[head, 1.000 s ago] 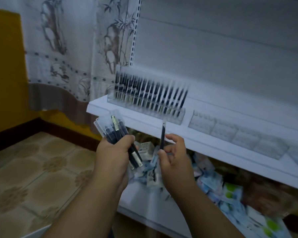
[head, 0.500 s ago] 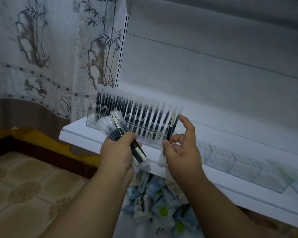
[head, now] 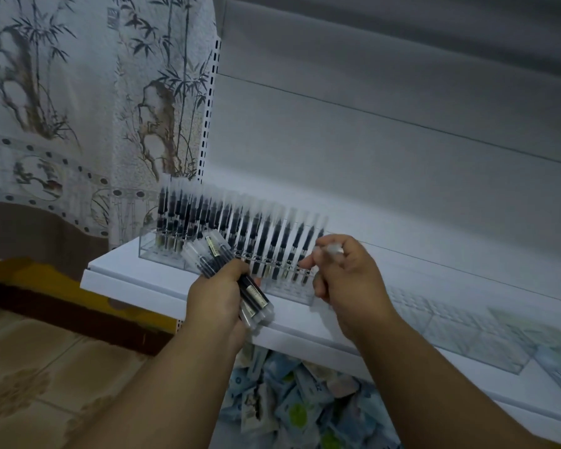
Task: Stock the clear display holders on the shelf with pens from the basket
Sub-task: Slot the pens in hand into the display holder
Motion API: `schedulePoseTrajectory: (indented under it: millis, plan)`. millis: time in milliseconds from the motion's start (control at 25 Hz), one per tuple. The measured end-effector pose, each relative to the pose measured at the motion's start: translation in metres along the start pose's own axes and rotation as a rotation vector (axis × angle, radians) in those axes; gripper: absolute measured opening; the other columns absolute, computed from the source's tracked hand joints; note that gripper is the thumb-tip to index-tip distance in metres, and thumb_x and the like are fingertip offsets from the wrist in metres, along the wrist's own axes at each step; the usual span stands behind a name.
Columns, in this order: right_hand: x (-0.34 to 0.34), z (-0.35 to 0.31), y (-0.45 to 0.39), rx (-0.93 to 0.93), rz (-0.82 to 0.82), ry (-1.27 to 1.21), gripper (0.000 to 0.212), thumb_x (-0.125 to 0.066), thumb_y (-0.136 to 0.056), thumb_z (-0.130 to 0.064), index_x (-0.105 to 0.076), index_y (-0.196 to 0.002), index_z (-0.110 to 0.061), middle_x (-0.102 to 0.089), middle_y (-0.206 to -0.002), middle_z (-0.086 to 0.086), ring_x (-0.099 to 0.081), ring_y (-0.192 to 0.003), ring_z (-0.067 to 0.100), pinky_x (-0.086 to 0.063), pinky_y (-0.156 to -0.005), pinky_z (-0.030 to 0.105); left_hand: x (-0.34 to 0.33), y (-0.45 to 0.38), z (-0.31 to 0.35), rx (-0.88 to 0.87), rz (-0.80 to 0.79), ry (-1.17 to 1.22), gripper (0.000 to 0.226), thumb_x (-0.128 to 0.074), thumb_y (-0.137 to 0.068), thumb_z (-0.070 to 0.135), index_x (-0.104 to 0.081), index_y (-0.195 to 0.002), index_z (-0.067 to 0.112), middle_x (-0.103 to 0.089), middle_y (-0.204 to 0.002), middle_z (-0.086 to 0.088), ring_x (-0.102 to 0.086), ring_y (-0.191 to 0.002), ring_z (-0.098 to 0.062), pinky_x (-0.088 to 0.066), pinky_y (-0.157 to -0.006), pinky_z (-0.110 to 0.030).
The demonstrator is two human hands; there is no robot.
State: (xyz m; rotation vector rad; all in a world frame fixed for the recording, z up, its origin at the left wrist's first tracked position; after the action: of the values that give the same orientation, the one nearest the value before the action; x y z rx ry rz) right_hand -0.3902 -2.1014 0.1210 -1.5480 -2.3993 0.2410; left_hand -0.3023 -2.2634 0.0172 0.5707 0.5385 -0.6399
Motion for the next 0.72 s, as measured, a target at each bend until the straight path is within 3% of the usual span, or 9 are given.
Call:
schedulePoseTrajectory:
  millis: [120,320,440,600,720]
  plan:
    - [0.001,-0.013,-0.015,0.022,0.042,0.125,0.014,-0.047,-0.103,-0.027,-0.06,-0.105,-0.022,-0.073,-0.078,0.002,-0.047,-0.044,0.013,-0.039,-0.041,0.018,0.001,0.0,-0.002,0.013,-0.021,0.002,0.009,-0.065,-0.088,0.011,-0.064,-0.083,0.003,-0.067,-0.066,-0.011,-0.062,-0.045,-0.02,-0.054,-0.044,-0.033]
    - [-0.009,-0.016,-0.037,0.067,0.057,0.385,0.027,-0.048,-0.103,-0.029,-0.065,-0.093,-0.011,-0.068,-0.073,-0.002,-0.052,-0.049,0.01,-0.046,-0.053,0.027,0.001,-0.003,-0.005,0.049,-0.05,-0.003,0.009,-0.065,-0.088,0.012,-0.063,-0.087,0.004,-0.066,-0.071,-0.012,-0.06,-0.055,-0.024,-0.054,-0.046,-0.034]
    - [-0.015,-0.019,-0.046,0.103,0.031,0.577,0.036,-0.048,-0.103,-0.029,-0.062,-0.088,0.0,-0.068,-0.078,0.006,-0.059,-0.059,0.02,-0.052,-0.06,0.033,0.001,-0.007,-0.007,0.054,-0.067,-0.008,0.018,-0.066,-0.087,0.013,-0.064,-0.1,0.001,-0.066,-0.075,-0.014,-0.06,-0.057,-0.026,-0.052,-0.044,-0.034]
    - [-0.034,-0.003,-0.055,0.021,-0.145,0.849,0.036,-0.05,-0.101,-0.029,-0.061,-0.085,0.002,-0.071,-0.086,0.017,-0.068,-0.073,0.033,-0.057,-0.074,0.044,-0.002,-0.011,-0.01,0.076,-0.086,-0.016,0.037,-0.071,-0.085,0.016,-0.062,-0.117,-0.001,-0.068,-0.085,-0.016,-0.062,-0.059,-0.029,-0.048,-0.038,-0.031]
    - [-0.039,0.001,-0.059,-0.02,-0.151,0.968,0.038,-0.055,-0.099,-0.03,-0.055,-0.071,-0.004,-0.064,-0.069,0.012,-0.062,-0.063,0.028,-0.05,-0.063,0.031,-0.002,-0.012,-0.01,0.07,-0.087,-0.015,0.04,-0.073,-0.084,0.015,-0.062,-0.118,-0.003,-0.067,-0.083,-0.016,-0.063,-0.059,-0.029,-0.05,-0.04,-0.032]
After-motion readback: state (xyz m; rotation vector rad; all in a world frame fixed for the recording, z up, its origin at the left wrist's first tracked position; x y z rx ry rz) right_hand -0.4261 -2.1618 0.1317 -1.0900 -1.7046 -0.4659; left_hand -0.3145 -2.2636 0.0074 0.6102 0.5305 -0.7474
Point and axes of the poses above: each hand's wrist, its own y-axis away from the middle knuckle, its own x-axis out of the back of the hand, z = x × y, the point moved 10 cm from there along -y, towards the middle knuckle
